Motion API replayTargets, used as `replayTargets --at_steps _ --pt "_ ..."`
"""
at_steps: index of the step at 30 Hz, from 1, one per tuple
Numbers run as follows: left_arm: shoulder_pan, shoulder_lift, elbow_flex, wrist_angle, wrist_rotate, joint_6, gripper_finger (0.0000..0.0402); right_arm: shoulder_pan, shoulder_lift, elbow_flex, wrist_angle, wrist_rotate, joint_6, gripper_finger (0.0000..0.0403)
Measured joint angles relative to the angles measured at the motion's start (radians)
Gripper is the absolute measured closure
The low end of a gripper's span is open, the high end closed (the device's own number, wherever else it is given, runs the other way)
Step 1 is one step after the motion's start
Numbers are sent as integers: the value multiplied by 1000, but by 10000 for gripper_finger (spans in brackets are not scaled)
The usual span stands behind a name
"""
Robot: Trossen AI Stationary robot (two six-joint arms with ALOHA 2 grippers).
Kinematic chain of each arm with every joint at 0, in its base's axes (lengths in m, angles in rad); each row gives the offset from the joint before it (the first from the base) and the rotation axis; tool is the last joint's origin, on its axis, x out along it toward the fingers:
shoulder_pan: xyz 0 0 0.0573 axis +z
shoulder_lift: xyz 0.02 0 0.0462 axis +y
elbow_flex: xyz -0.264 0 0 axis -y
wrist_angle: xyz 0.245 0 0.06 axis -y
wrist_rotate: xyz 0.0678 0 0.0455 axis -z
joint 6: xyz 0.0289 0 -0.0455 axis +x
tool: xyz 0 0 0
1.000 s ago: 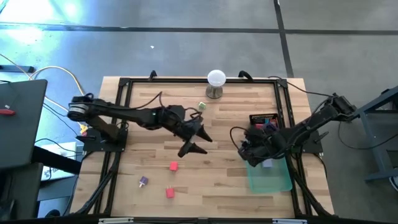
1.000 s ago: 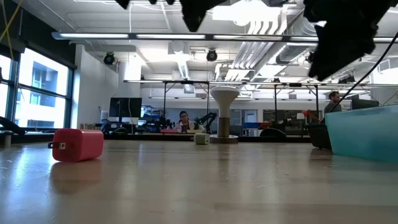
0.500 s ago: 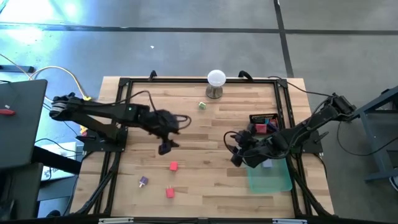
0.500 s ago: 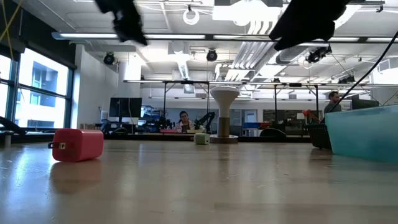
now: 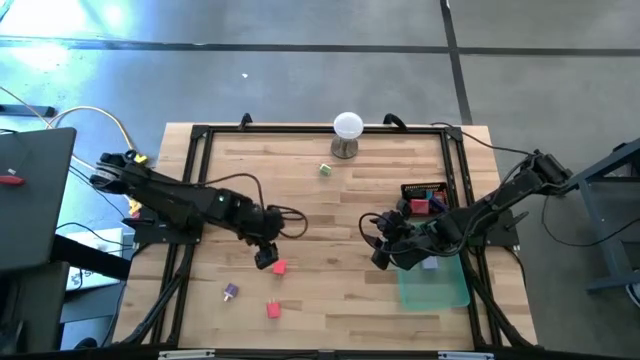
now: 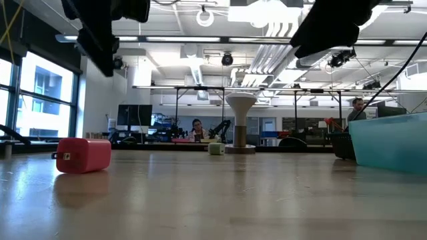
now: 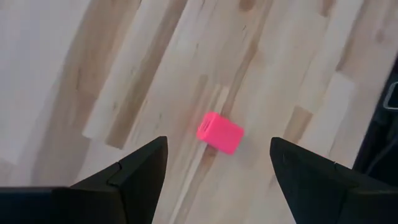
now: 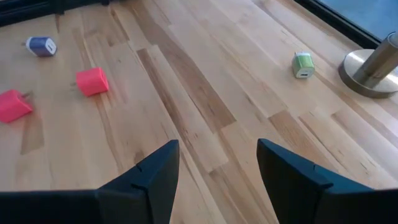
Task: Pick & Place Office items
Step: Put the pink charger adapter into the green bin
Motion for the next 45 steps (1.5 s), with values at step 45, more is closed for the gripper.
replayTargets --at_steps 45 --pt "-158 227 0 131 -78 1465 126 0 1 -16 3 2 -24 200"
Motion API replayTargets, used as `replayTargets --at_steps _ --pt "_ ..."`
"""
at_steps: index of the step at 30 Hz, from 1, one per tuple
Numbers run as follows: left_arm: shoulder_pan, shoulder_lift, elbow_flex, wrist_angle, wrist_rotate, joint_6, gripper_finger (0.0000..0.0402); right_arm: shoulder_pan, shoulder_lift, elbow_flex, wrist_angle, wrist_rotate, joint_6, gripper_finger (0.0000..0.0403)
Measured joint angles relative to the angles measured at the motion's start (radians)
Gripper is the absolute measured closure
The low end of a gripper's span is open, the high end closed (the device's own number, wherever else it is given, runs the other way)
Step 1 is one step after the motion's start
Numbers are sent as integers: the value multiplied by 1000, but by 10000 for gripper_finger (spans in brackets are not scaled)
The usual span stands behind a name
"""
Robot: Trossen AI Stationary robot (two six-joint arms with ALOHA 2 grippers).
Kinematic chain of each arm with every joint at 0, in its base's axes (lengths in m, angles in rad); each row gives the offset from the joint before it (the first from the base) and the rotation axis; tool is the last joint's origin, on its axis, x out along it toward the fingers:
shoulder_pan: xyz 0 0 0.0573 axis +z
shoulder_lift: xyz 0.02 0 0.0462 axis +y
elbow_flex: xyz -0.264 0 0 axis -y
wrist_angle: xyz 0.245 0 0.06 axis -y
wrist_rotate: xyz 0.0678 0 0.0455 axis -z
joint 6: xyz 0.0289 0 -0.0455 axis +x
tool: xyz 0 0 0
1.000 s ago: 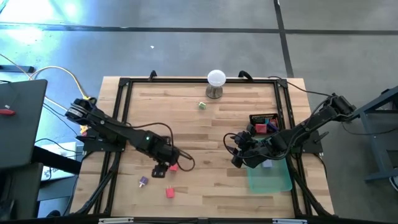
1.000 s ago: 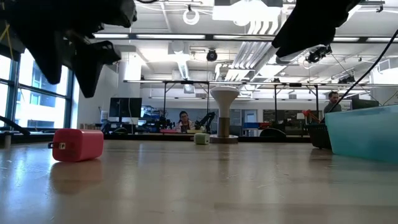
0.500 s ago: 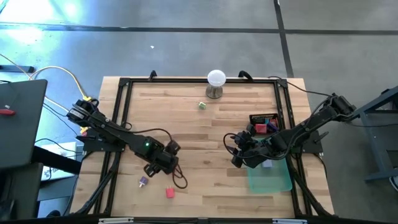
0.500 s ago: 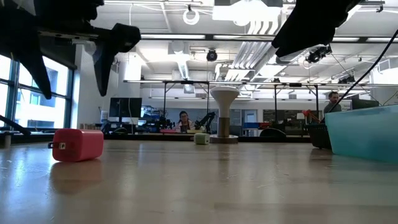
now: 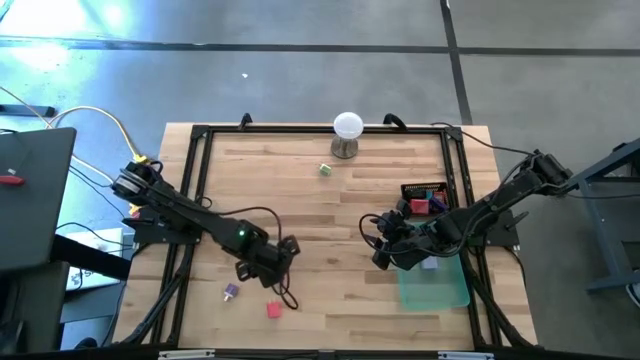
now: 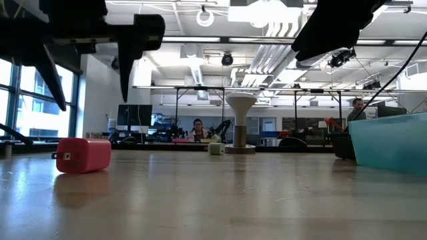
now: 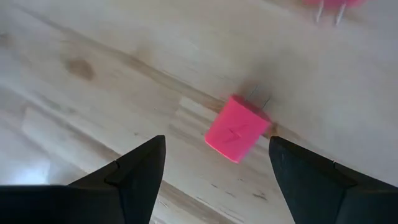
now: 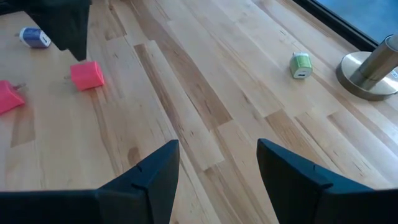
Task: Pick & Place Office items
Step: Put the pink charger adapter into the green bin
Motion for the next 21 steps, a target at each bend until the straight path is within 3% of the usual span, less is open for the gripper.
replayTargets --at_steps 6,21 --pt "-1 69 0 1 2 101 126 0 0 0 13 0 0 200" --pt "0 193 -1 10 4 106 126 0 0 0 24 0 0 200"
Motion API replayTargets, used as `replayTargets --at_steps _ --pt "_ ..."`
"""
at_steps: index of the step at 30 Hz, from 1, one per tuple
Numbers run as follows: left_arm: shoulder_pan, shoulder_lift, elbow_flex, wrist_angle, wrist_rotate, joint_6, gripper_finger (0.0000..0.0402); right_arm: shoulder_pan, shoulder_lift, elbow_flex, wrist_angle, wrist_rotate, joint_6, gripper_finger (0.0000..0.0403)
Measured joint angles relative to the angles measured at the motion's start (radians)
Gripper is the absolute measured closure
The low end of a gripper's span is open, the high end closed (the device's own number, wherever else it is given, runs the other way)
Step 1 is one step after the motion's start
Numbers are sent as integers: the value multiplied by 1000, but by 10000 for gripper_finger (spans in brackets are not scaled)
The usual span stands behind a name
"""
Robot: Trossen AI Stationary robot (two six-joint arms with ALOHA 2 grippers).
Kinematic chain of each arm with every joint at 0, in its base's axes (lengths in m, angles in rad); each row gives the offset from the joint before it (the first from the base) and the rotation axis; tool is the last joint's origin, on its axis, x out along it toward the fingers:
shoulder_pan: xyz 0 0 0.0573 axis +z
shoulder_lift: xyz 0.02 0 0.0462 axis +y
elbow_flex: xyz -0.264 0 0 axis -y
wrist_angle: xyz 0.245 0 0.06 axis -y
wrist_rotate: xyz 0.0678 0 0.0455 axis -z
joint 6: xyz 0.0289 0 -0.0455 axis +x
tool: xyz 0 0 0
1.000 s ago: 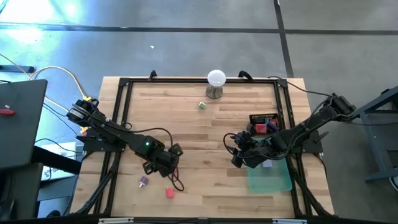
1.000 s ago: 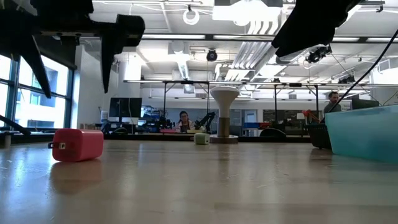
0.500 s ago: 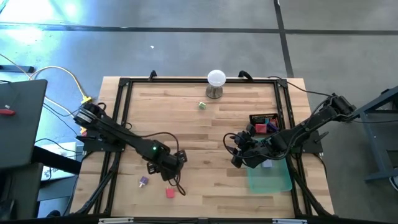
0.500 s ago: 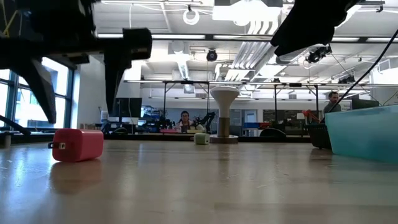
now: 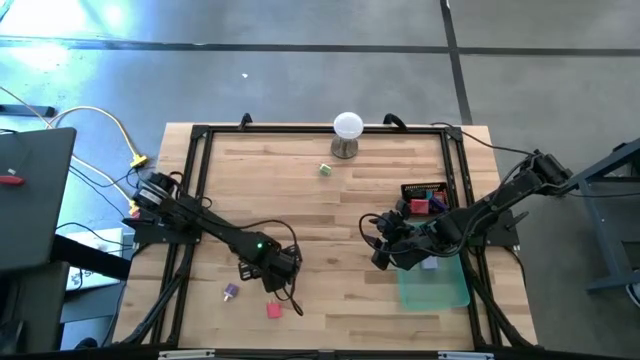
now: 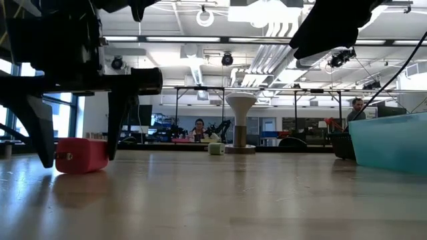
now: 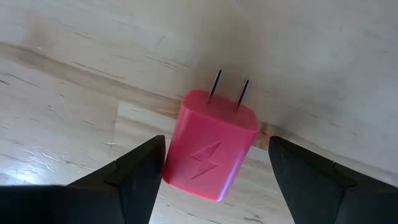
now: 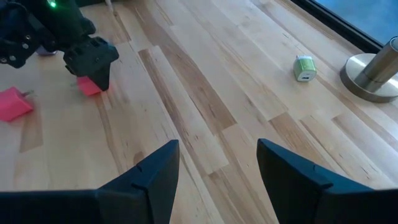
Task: Pick & Place Office items
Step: Put the pink charger adapter into the green bin
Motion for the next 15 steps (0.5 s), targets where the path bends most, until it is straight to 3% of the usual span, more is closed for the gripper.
replayTargets --at_steps 15 --pt "0 16 0 2 2 -21 126 0 0 0 3 0 0 200"
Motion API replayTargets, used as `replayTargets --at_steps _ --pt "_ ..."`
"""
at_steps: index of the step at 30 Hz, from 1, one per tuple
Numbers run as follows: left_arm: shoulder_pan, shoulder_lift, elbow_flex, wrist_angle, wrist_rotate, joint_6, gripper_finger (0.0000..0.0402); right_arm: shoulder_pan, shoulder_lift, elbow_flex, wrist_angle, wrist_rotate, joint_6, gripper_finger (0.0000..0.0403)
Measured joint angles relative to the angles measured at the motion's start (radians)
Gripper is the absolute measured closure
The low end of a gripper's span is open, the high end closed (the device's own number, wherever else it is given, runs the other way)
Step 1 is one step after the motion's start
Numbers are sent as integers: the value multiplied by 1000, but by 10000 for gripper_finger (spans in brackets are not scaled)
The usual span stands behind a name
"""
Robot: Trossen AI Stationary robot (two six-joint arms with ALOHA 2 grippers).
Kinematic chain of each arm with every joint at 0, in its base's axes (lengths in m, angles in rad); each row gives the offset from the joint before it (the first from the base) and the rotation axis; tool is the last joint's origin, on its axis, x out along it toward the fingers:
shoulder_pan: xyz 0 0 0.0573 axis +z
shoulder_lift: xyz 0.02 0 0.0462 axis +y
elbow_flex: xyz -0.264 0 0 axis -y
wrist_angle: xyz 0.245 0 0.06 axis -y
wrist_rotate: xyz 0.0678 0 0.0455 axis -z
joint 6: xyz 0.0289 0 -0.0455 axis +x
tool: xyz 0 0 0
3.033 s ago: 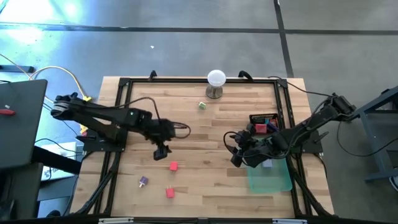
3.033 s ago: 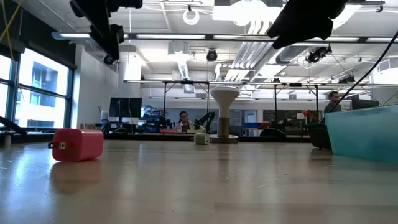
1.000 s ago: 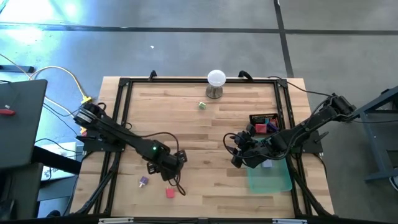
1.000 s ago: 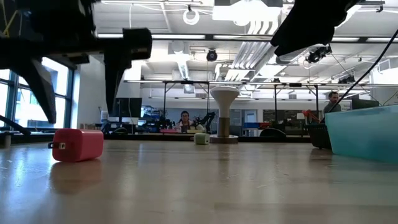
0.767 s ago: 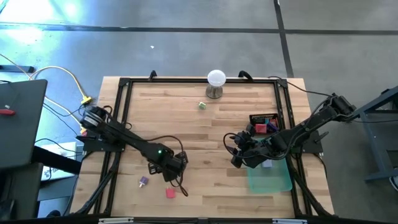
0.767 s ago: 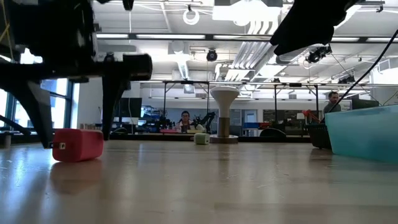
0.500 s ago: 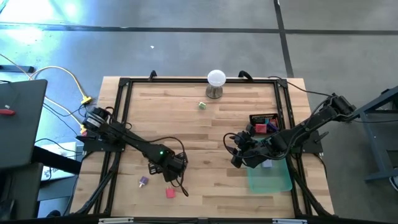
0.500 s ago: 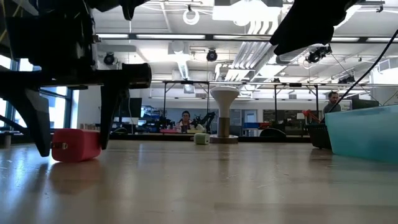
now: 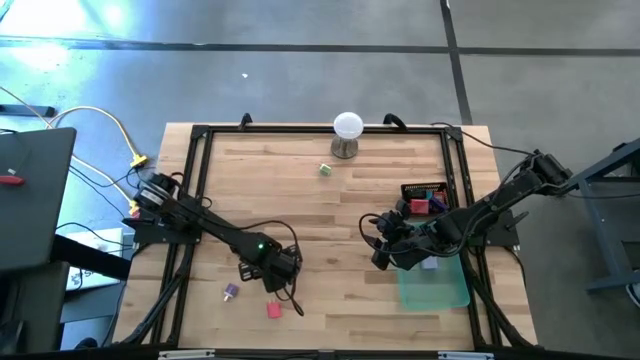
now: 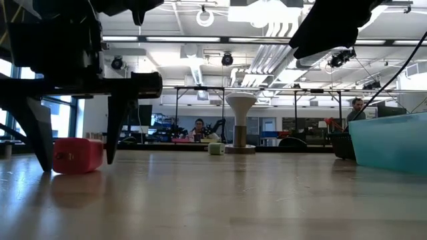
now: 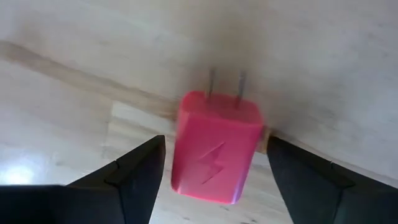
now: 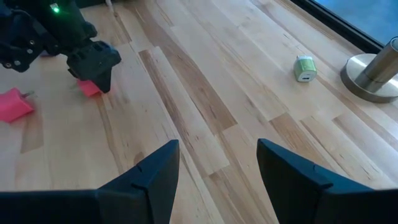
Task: Pick & Place Office items
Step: Put the pink charger adapter into the green bin
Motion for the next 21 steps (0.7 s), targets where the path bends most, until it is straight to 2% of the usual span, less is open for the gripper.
replayTargets --at_steps 6,14,21 --pt "-7 8 2 -4 -2 21 158 0 0 0 0 0 0 200" --pt "-32 9 1 -11 -45 -22 258 0 0 0 0 0 0 200" --pt "-53 2 -1 -16 -107 -140 258 0 0 0 0 -4 5 200"
